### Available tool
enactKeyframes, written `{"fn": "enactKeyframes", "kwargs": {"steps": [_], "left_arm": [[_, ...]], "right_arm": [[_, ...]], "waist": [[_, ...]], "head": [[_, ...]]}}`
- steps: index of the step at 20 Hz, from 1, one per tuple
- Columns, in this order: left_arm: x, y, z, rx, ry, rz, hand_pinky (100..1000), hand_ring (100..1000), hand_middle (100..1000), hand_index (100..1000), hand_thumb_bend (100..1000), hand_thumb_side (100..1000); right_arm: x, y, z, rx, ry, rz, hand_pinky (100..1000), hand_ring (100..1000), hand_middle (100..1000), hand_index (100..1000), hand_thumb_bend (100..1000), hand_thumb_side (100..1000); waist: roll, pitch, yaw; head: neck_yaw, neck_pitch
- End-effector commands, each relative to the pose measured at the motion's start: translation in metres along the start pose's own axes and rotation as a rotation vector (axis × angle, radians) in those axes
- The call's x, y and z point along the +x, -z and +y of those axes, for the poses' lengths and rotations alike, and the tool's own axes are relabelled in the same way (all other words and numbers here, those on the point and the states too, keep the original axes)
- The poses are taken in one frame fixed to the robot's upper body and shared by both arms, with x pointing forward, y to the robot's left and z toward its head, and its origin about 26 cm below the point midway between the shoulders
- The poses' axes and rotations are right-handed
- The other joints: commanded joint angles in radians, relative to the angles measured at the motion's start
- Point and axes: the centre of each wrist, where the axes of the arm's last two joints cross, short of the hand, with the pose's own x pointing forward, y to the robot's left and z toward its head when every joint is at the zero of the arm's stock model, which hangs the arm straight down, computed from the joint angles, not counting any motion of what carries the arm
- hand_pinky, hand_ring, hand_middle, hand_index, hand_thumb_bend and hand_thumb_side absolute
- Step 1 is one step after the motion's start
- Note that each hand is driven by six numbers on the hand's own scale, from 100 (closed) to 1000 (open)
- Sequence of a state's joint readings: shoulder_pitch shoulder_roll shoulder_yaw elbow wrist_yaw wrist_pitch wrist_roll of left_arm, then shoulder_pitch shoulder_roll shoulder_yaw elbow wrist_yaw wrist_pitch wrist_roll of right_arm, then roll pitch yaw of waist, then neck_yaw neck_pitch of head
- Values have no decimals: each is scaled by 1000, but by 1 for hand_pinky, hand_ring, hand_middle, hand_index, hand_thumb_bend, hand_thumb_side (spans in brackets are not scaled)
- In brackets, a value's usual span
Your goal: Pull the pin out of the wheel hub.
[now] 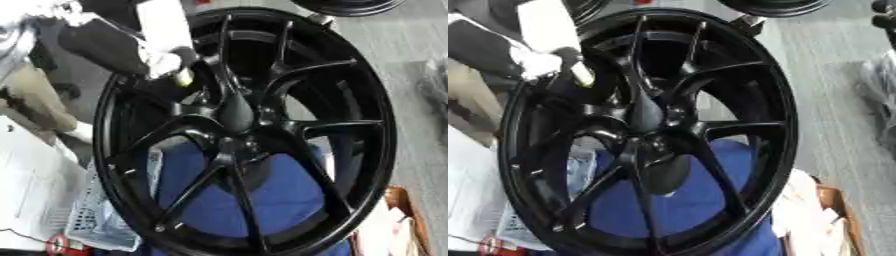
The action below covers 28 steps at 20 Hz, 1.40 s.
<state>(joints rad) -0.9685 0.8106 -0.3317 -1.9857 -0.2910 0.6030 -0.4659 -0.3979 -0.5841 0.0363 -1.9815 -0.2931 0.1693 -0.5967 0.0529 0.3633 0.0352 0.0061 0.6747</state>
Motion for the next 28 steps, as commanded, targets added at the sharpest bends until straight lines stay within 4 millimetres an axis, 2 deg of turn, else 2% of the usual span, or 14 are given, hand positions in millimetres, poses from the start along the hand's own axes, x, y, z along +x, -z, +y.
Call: {"fn": "enactKeyframes", "kwargs": {"steps": [1, 5, 11, 16, 22, 25, 27, 28], "left_arm": [[-11, -12, 26, 115, -15, 68, 703, 436, 230, 467, 100, 313], [-36, -15, 36, 187, -46, 175, 702, 434, 228, 467, 100, 317], [-93, -22, 39, 282, -71, 394, 703, 440, 237, 478, 100, 318], [-138, -25, 30, 310, -100, 540, 703, 446, 243, 481, 100, 315], [-164, -26, 7, 263, -112, 609, 702, 452, 256, 485, 100, 312], [-177, -28, -6, 237, -117, 656, 705, 474, 308, 506, 100, 297], [-185, -29, -15, 217, -118, 682, 721, 513, 382, 555, 143, 314], [-189, -29, -19, 205, -119, 690, 748, 569, 476, 645, 203, 348]], "right_arm": [[8, 3, -5, -12, -15, -37, 723, 688, 723, 734, 100, 467], [8, 3, -7, -17, -20, -39, 723, 688, 724, 734, 100, 464], [9, 5, -8, -28, -24, -53, 723, 689, 723, 734, 100, 453], [12, 7, -10, -41, -27, -72, 724, 690, 725, 735, 100, 446], [12, 8, -10, -45, -28, -82, 725, 691, 726, 735, 100, 444], [13, 8, -10, -49, -24, -84, 723, 690, 725, 734, 100, 443], [13, 8, -9, -50, -22, -85, 723, 689, 724, 734, 100, 443], [13, 8, -9, -50, -21, -86, 723, 689, 724, 734, 100, 443]], "waist": [[-4, -26, 6], [-5, -26, 14], [-9, -23, 18], [-15, -21, 16], [-24, -18, 13], [-26, -16, 11], [-27, -16, 10], [-27, -15, 9]], "head": [[-2, -1], [-3, 0], [-7, -3], [1, -7], [13, -15], [14, -19], [15, -22], [15, -23]]}}
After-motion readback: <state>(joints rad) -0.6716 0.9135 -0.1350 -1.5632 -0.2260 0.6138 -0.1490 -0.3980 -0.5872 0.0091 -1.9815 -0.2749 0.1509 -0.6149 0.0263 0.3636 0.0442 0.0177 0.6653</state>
